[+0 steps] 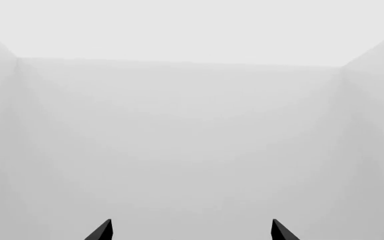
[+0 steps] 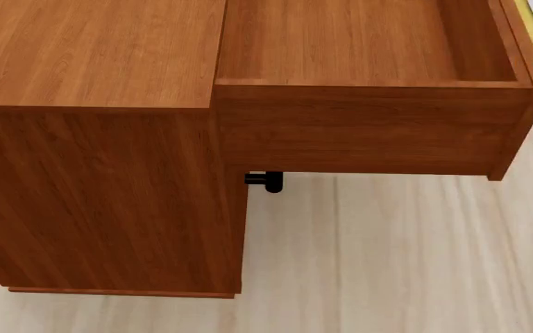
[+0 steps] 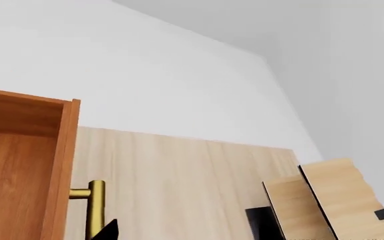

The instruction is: Close the bottom drawer of the cabinet and open the top drawer.

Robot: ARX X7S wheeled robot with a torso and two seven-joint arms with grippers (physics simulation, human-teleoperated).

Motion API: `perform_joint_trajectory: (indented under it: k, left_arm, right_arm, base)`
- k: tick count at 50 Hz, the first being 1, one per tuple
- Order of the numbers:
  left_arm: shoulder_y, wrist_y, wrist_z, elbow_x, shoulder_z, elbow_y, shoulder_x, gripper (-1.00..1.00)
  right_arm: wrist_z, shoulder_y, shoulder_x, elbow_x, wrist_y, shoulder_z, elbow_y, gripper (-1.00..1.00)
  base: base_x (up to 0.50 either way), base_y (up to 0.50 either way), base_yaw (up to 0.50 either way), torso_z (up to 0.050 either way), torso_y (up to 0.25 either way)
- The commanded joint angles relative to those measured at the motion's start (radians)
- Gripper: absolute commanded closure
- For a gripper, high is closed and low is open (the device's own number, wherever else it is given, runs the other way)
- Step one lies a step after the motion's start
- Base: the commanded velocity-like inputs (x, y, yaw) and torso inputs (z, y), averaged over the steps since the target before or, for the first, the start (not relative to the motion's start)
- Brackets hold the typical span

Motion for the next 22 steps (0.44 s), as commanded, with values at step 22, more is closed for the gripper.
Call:
perform_joint_trajectory:
  k: [22]
  left_arm:
    - [-0.062,-0.016,-0.015,-0.033,0.011,-0.001,0.001,-1.00]
  right_arm:
    - [-0.582,-0.106,0.148,-0.639,0.320,0.115,-0.525,-1.00]
  base:
    - [0.00,0.00,0.00,0.000,0.000]
